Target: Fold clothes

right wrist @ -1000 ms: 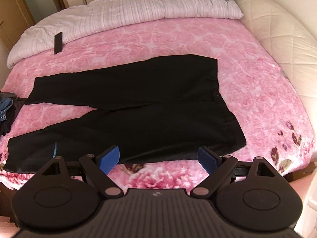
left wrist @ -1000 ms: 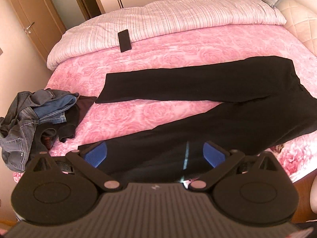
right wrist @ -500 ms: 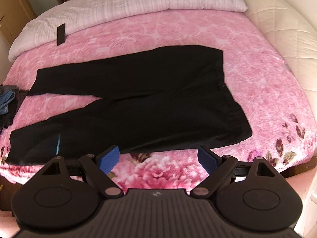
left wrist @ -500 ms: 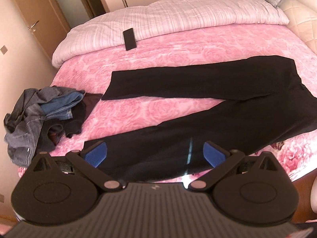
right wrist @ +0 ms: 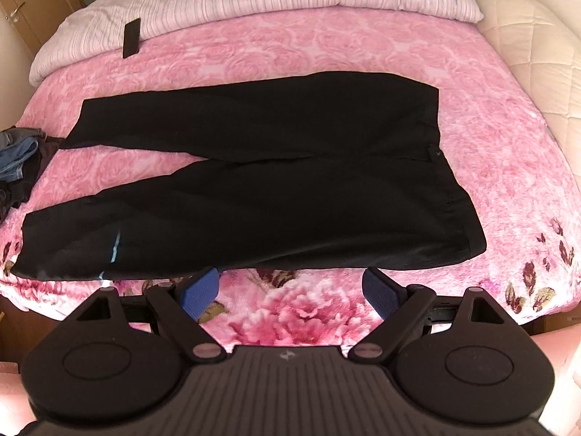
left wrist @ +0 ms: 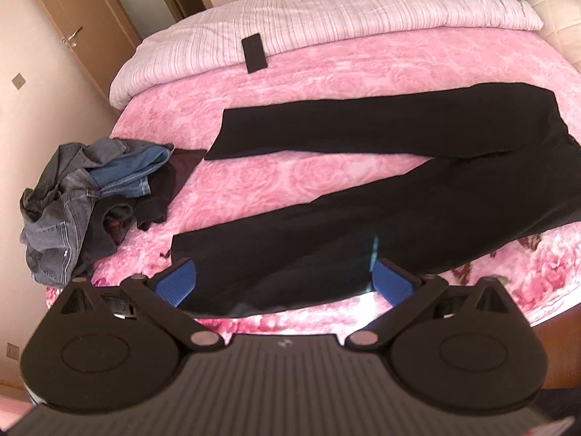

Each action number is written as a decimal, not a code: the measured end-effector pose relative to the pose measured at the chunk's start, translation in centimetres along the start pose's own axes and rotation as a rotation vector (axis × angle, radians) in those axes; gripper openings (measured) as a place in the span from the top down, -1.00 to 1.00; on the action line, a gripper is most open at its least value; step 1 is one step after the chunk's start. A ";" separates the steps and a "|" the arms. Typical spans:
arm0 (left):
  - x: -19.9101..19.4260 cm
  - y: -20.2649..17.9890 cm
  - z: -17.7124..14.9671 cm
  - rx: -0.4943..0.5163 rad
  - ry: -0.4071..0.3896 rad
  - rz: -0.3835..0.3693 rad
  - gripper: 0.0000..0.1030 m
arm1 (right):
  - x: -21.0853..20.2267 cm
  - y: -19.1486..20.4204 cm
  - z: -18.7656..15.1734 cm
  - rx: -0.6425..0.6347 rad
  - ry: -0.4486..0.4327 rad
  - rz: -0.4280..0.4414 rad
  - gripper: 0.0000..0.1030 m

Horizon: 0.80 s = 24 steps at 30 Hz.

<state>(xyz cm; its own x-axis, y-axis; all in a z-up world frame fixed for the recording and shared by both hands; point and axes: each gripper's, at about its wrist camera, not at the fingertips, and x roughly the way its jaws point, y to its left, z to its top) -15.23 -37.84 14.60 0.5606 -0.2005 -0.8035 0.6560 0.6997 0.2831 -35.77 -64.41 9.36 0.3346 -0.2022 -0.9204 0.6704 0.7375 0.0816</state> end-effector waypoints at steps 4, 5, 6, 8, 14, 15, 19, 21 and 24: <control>1.2 1.4 -0.3 0.025 0.002 -0.003 -0.99 | 0.9 1.6 0.2 -0.008 0.007 -0.011 -0.72; 1.6 1.8 -0.4 0.035 -0.001 -0.004 -0.99 | 1.2 2.1 0.3 -0.008 0.010 -0.013 -0.72; 2.0 2.3 -0.4 0.044 -0.004 -0.008 -0.99 | 1.5 2.7 0.3 -0.009 0.012 -0.016 -0.72; 3.0 3.5 -0.5 0.064 -0.006 -0.019 -0.99 | 2.0 4.0 0.4 -0.009 0.011 -0.028 -0.72; 7.6 7.2 -0.6 0.189 -0.051 -0.088 -0.99 | 2.8 8.1 0.6 -0.012 -0.029 -0.115 -0.72; 8.3 7.7 -0.8 0.231 -0.067 -0.102 -0.98 | 2.9 8.7 0.6 -0.020 -0.039 -0.133 -0.72; 11.5 8.5 -2.3 0.435 -0.133 -0.151 -0.98 | 3.4 10.6 0.0 -0.143 -0.073 -0.234 -0.72; 13.1 8.5 -3.5 0.538 -0.156 -0.179 -0.90 | 4.0 11.0 -0.5 -0.230 -0.078 -0.289 -0.72; 15.3 7.8 -5.6 0.681 -0.189 -0.191 -0.75 | 5.6 9.4 -1.4 -0.298 -0.071 -0.297 -0.72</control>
<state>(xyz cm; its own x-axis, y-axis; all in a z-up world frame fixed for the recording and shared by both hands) -4.38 -31.54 1.61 0.4420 -0.4346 -0.7847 0.8855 0.0713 0.4592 -28.47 -57.69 4.42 0.2079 -0.4704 -0.8576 0.5272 0.7924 -0.3069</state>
